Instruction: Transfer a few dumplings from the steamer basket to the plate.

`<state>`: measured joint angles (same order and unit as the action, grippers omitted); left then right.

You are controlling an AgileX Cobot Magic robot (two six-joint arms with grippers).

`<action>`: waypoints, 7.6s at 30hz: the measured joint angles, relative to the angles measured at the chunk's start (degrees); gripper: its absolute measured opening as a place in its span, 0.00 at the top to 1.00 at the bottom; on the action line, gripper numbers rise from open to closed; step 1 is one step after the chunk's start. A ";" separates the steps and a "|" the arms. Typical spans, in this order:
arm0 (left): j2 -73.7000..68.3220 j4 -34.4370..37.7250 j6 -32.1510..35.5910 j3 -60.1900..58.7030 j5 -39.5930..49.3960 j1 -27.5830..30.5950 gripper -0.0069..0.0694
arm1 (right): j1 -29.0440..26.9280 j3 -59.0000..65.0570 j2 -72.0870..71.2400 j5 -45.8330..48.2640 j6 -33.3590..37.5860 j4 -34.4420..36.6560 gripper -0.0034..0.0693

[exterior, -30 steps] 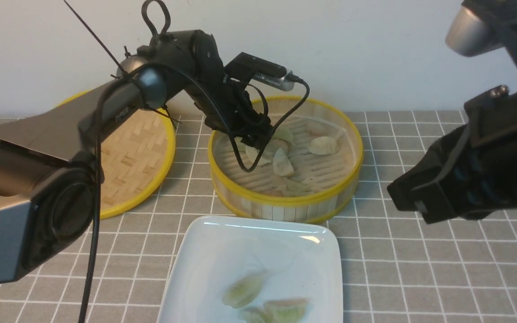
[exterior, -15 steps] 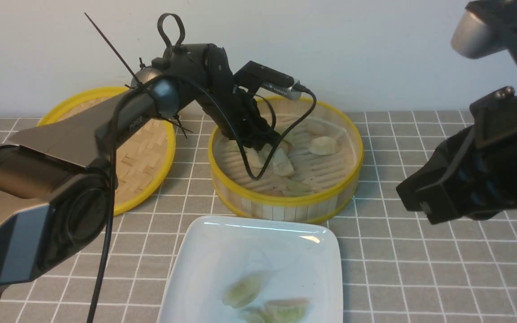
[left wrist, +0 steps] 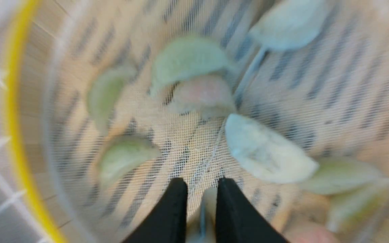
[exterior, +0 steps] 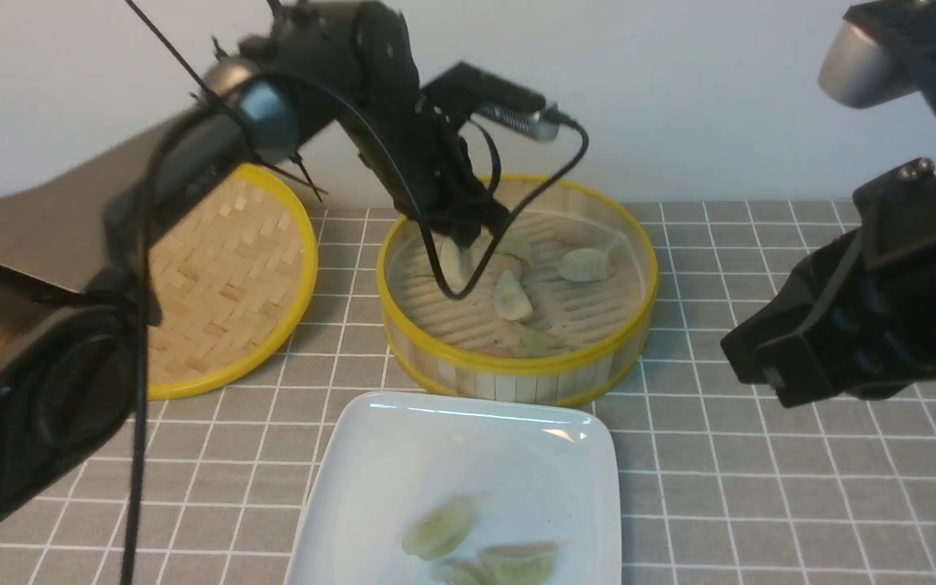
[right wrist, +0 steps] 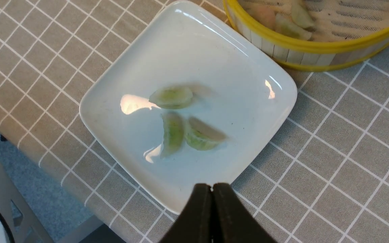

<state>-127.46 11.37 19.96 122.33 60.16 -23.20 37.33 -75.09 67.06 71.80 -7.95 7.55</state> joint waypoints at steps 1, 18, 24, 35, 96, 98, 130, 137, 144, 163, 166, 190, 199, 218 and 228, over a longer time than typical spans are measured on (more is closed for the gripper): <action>1.27 0.00 0.00 0.00 0.66 0.00 0.80 | 0.00 0.00 0.00 0.00 0.00 0.00 0.97; 15.62 4.14 -5.42 -11.28 10.63 -0.22 0.80 | 0.00 0.00 -0.96 0.41 -0.52 -5.38 0.97; 16.10 5.65 -6.19 -23.86 10.55 -2.56 0.80 | 0.00 0.00 -4.43 0.54 -1.18 -5.58 0.97; 6.12 3.20 -6.19 -26.43 5.52 -8.38 0.74 | 0.00 0.00 -13.08 0.97 -2.03 -5.29 0.97; 107.32 8.78 -7.89 -88.81 -33.61 -9.22 0.92 | 0.00 43.50 -68.31 -48.12 -28.85 -39.61 0.97; 107.39 8.84 -7.89 -89.08 -33.50 -9.22 0.92 | 0.00 43.50 -68.31 -48.12 -28.85 -39.61 0.97; 127.64 -7.61 -15.78 -122.62 -41.64 17.95 0.92 | 0.00 43.50 -68.31 -48.14 -28.85 -39.80 0.97; 128.07 -7.67 -15.53 -123.92 -38.98 18.07 0.92 | 0.00 43.50 -68.31 -48.19 -28.85 -39.80 0.97; 128.07 -7.67 -15.53 -123.92 -38.93 18.12 0.92 | 0.00 43.50 -68.31 -48.19 -28.85 -39.80 0.97; 128.07 -7.67 -15.53 -123.92 -38.88 18.12 0.92 | 0.00 43.50 -68.31 -48.19 -28.85 -39.80 0.97; 128.07 -7.67 -15.53 -123.92 -38.88 18.12 0.92 | 0.00 43.50 -68.31 -48.19 -27.58 -37.76 0.97; 128.07 -7.67 -15.53 -123.92 -38.88 18.12 0.92 | -11.16 61.07 -68.26 -54.31 7.95 -5.27 0.97; 128.07 -7.67 -15.53 -123.92 -38.88 18.12 0.92 | -36.29 75.46 -68.21 -52.96 7.56 -5.27 0.97; 128.07 -7.67 -15.53 -123.92 -38.82 18.12 0.92 | -39.07 76.42 -68.11 -50.30 7.44 -5.85 0.97; 128.07 -7.67 -15.53 -123.92 -38.82 18.12 0.92 | -39.07 76.42 -68.11 -50.30 7.44 -5.85 0.97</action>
<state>0.61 3.70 4.43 -1.59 21.33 -5.08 -1.73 1.33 -1.05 21.50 -0.51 1.69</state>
